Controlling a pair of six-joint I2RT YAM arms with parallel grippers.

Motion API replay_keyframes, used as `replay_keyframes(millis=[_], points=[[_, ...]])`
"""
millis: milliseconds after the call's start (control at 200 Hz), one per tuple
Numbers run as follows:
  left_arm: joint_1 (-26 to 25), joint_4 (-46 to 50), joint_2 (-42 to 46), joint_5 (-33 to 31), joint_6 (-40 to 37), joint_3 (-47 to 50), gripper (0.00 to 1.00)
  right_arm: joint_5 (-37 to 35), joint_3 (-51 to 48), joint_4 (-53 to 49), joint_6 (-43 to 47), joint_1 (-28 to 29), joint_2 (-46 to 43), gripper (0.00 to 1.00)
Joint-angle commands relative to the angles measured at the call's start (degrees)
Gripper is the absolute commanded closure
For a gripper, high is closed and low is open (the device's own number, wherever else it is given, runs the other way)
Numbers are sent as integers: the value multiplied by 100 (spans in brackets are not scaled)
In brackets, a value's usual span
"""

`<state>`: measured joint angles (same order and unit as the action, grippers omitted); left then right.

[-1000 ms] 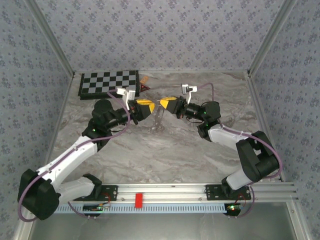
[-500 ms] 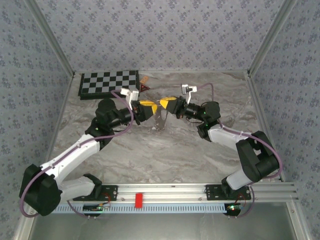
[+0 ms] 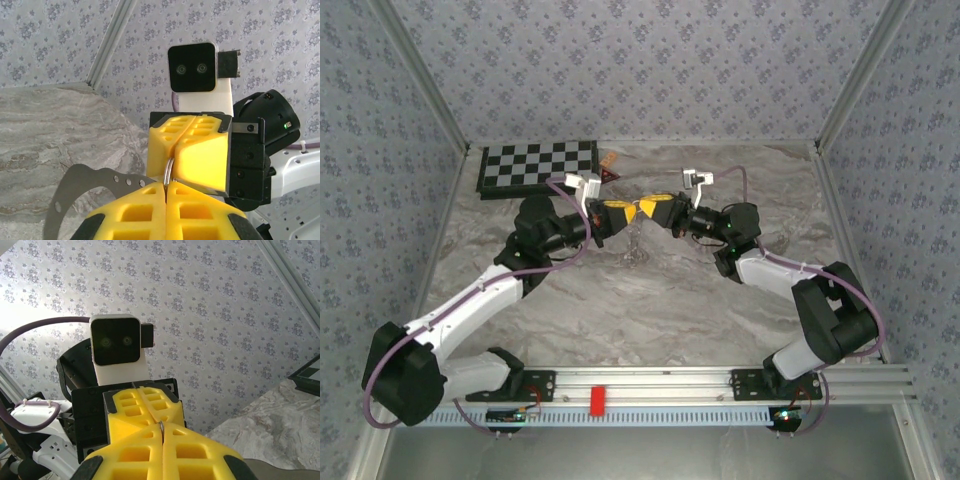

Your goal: Put the keys on the keyring

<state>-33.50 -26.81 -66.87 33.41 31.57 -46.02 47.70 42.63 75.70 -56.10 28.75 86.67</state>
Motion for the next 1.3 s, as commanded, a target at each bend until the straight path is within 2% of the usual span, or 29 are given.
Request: replay_keyframes(millis=[0, 65, 140, 190, 265, 375, 610, 979, 1294], points=[[-25, -220, -34, 186, -69, -311, 100, 63, 54, 163, 93, 43, -27, 100], [-26, -2, 10, 143, -190, -364, 100, 89, 53, 115, 92, 10, -55, 100], [-30, 293, 100, 0, -357, -411, 100, 49, -18, -15, 94, -107, -160, 76], [-29, 467, 188, -76, -452, -439, 100, -46, -139, -84, 99, -233, -262, 68], [-27, 624, 303, -192, -530, -430, 100, -242, -378, -172, 133, -436, -489, 59], [-27, 860, 359, -348, -577, -461, 100, -465, -652, -409, 298, -640, -797, 54], [-34, 1087, 433, -714, -601, -447, 100, -619, -835, -1237, 823, -677, -1247, 53], [-79, 1588, 527, -1807, -683, -522, 100, -701, -818, -1558, 1009, -621, -1342, 53], [-131, 1802, 544, -1883, -924, -547, 100, -710, -692, -1816, 1181, -522, -1330, 54]])
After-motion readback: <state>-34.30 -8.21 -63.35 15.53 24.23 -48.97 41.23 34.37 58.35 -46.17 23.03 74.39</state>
